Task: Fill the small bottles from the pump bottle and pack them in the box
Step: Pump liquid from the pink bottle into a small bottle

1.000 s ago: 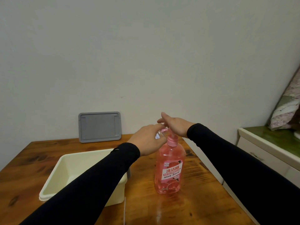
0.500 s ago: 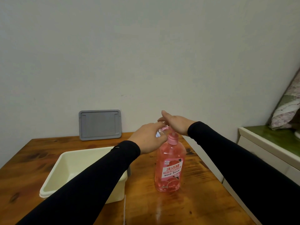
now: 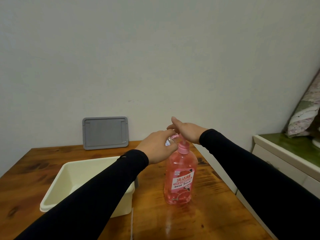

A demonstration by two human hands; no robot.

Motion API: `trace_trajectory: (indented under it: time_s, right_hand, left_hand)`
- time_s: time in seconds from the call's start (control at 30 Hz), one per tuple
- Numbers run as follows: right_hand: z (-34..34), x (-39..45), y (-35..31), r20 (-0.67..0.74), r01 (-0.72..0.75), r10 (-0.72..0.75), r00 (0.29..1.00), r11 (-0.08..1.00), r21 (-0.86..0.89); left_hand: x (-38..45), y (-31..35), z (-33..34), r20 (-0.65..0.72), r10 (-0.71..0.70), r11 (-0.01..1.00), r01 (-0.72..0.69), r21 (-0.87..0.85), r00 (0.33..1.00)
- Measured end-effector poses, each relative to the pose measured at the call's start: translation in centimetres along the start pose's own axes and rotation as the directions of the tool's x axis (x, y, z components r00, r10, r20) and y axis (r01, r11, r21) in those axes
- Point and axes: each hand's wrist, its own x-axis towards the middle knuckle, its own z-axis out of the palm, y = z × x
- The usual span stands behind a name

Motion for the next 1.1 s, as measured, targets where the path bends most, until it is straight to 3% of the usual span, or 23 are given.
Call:
trace_trajectory:
  time_s: [1.1]
  right_hand:
    - [0.9,-0.1,0.7,-0.006,-0.010,0.010,1.000,1.000,0.021]
  left_hand:
    - [-0.7,0.2,0.3,0.047,-0.011,1.000,0.012,-0.018,0.999]
